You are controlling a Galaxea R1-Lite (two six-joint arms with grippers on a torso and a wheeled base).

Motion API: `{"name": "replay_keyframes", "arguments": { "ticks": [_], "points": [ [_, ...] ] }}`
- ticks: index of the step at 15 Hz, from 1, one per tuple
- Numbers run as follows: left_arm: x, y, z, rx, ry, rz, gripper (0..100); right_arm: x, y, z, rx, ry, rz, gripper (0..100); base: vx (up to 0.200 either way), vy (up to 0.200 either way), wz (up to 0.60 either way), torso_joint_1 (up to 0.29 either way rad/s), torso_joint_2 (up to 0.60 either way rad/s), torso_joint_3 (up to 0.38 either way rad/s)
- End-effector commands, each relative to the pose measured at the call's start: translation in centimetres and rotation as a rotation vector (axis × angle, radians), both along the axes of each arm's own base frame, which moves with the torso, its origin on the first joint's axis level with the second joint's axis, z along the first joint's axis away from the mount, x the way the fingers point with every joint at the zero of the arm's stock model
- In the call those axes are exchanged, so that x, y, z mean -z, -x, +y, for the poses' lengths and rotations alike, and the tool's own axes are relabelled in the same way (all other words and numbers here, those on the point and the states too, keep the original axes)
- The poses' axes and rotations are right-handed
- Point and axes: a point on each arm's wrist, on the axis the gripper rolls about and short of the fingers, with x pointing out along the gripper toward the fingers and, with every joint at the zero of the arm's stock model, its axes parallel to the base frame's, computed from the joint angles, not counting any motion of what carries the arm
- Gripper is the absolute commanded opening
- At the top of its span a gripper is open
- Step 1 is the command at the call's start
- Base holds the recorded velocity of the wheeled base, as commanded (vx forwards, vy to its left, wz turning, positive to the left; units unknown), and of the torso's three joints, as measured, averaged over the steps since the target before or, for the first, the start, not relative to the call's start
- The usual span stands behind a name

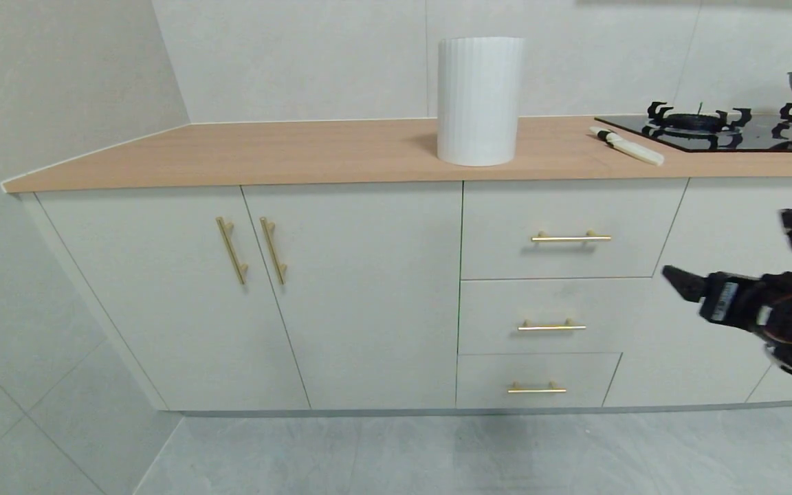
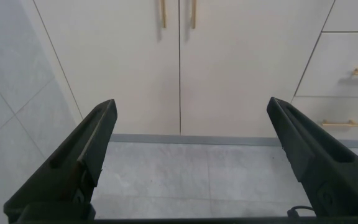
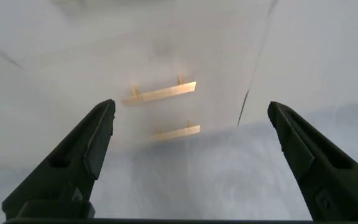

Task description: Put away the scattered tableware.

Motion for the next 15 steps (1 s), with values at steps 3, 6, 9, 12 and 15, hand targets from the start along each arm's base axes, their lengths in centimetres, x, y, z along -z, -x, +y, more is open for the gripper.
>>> {"name": "replay_keyframes", "arguments": {
  "ticks": [3, 6, 9, 12, 15],
  "points": [
    [0.0, 0.0, 0.0, -0.001, 0.001, 0.001, 100, -3.3, 18.6, -4.6, 0.107, 0.213, -0.375, 100, 0.000, 0.000, 0.00, 0.000, 0.00, 0.000],
    [0.0, 0.0, 0.0, -0.001, 0.001, 0.001, 100, -2.0, 24.0, -5.2, 0.217, 0.281, -0.392, 100, 0.000, 0.000, 0.00, 0.000, 0.00, 0.000],
    [0.0, 0.0, 0.0, -0.001, 0.001, 0.001, 100, 0.4, 27.4, -5.2, 0.190, 0.299, -0.414, 100, 0.000, 0.000, 0.00, 0.000, 0.00, 0.000],
    [0.0, 0.0, 0.0, -0.001, 0.001, 0.001, 100, 1.2, 28.8, -5.0, 0.212, 0.307, -0.463, 100, 0.000, 0.000, 0.00, 0.000, 0.00, 0.000],
    [0.0, 0.0, 0.0, -0.001, -0.001, 0.001, 100, 2.9, 27.8, -4.9, 0.177, 0.306, -0.412, 100, 0.000, 0.000, 0.00, 0.000, 0.00, 0.000]
  ]
}}
